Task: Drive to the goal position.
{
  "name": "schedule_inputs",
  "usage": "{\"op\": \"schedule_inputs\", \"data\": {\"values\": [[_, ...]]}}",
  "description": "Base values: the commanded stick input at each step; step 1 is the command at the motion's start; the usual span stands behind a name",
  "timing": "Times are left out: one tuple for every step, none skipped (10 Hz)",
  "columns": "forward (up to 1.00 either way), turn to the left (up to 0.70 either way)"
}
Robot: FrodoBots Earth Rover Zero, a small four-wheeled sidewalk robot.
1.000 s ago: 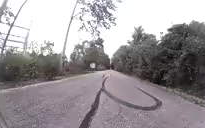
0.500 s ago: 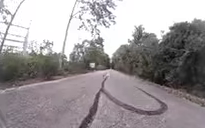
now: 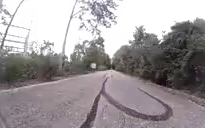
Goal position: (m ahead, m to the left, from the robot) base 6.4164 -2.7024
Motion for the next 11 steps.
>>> {"op": "schedule_inputs", "data": {"values": [[0.3, 0.0], [0.3, 0.0], [0.3, 0.0], [0.3, 0.0], [0.3, 0.0], [0.3, 0.0], [0.3, 0.0], [0.3, 0.0], [0.3, 0.0], [0.3, 0.0], [0.5, 0.0]]}}
